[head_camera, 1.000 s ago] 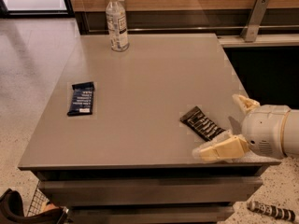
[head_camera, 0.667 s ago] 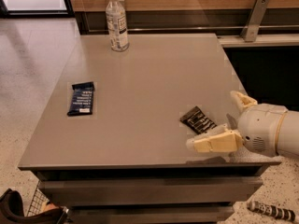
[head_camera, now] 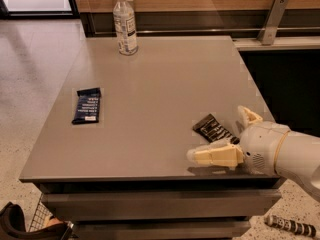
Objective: Move rxbar chocolate near blue plastic bottle
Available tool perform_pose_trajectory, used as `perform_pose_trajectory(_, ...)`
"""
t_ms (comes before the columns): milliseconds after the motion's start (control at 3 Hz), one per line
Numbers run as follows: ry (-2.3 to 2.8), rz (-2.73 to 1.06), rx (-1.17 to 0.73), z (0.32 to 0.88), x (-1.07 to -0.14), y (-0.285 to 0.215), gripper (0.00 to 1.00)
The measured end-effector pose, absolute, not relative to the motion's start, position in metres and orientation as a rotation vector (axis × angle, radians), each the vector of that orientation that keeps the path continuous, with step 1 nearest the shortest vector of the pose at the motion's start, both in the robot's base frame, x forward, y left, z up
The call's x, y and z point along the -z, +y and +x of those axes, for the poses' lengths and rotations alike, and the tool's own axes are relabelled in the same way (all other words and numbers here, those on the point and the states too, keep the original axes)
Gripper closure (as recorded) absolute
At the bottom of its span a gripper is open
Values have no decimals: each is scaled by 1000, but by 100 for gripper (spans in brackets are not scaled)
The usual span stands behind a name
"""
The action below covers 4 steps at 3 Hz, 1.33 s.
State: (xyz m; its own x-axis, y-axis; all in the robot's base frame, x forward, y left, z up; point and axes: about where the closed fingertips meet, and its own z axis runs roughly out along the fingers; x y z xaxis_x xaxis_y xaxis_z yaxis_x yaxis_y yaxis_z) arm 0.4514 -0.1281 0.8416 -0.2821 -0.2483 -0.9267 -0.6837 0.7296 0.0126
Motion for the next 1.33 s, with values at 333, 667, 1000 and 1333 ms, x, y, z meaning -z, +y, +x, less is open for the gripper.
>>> perform_pose_trajectory(333, 1861, -714, -472, 453, -830, -131, 0)
perform_pose_trajectory(667, 1888, -707, -426, 453, -813, -144, 0)
perform_pose_trajectory(1000, 1902, -689, -412, 453, -799, -153, 2)
perform_pose_trajectory(1333, 1899, -675, -414, 453, -795, -155, 25)
